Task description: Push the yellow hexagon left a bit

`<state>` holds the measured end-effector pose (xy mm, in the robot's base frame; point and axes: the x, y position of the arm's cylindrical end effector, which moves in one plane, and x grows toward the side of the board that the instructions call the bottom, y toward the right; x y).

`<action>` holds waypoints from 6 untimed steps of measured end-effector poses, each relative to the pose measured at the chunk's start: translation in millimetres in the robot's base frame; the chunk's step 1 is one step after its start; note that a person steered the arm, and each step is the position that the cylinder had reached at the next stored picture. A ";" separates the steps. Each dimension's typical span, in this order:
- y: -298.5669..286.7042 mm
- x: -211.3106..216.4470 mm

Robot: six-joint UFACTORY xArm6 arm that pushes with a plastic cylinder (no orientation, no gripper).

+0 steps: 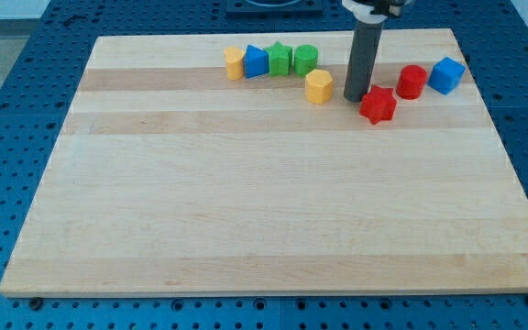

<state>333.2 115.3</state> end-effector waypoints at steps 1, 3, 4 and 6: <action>-2.5 -22.4; -34.0 0.9; -38.2 16.1; -52.0 16.7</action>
